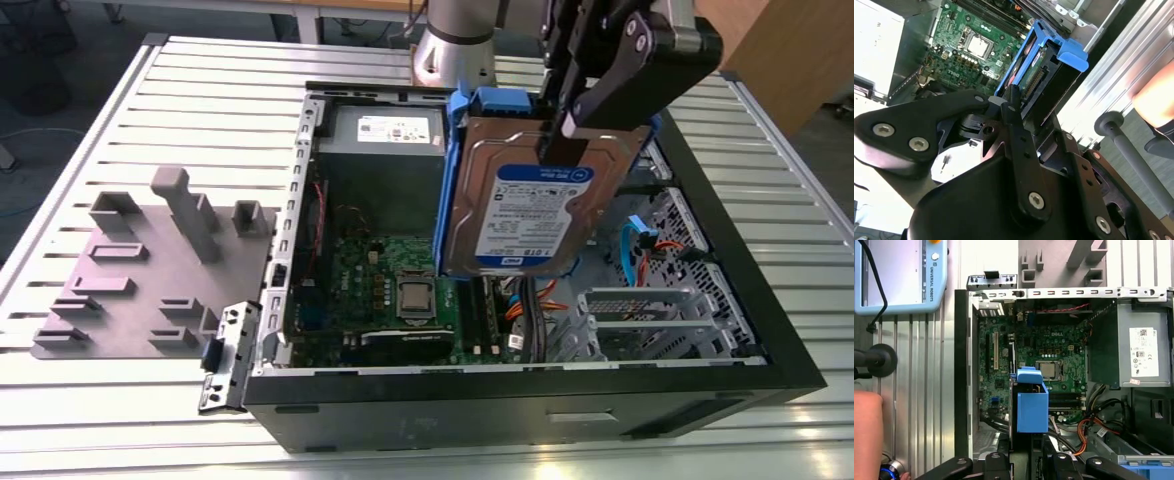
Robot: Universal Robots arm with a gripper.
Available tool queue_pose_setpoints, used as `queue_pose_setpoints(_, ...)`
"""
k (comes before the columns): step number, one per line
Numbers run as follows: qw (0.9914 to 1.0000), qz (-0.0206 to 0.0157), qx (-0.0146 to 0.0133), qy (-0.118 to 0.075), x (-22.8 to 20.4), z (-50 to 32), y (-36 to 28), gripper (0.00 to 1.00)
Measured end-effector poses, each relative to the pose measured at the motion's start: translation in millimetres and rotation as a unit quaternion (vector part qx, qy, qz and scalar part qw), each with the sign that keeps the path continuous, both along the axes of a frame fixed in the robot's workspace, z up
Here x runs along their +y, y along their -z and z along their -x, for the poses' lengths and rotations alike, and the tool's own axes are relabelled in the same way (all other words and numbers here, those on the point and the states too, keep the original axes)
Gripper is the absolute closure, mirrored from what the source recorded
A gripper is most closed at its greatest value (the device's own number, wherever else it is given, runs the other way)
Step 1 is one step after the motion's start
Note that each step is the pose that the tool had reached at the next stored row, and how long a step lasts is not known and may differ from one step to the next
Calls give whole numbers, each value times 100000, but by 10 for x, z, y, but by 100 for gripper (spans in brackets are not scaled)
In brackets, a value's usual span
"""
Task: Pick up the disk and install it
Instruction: 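Insert the disk into the insertion slot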
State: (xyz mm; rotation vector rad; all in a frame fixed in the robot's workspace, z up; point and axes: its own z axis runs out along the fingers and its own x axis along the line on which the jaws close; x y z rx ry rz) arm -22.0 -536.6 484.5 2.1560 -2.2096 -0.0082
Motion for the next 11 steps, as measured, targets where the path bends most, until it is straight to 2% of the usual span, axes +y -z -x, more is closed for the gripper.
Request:
queue_pose_setpoints(8, 100000, 35, 1, 1, -107, -3, 0, 65)
queue_pose_setpoints(11, 100000, 37, 2, 10, -125, -2, 0, 65)
